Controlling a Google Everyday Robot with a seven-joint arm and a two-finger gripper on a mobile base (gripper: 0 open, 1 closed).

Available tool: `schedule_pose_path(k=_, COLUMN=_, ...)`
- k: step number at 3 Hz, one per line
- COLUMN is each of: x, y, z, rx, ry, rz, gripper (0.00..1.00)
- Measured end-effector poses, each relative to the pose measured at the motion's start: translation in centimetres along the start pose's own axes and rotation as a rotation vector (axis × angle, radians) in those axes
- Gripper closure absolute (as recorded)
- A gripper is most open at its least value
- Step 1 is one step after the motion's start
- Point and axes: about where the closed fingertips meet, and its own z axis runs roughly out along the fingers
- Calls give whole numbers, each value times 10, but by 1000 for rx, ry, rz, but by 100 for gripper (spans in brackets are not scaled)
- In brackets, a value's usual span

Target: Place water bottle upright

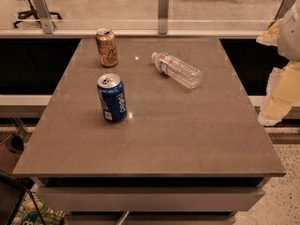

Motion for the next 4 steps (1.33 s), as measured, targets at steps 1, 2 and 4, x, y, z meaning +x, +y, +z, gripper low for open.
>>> schedule_pose_path(k=1, x=0, y=0, z=0, rx=0, ry=0, rz=0, gripper=0)
schedule_pose_path(k=2, x=0, y=-13, z=-5, rx=29, ry=-30, rz=46, gripper=0)
schedule_pose_path(k=4, x=-17, y=-61, z=-11, rx=2, ry=-99, rz=174, gripper=0)
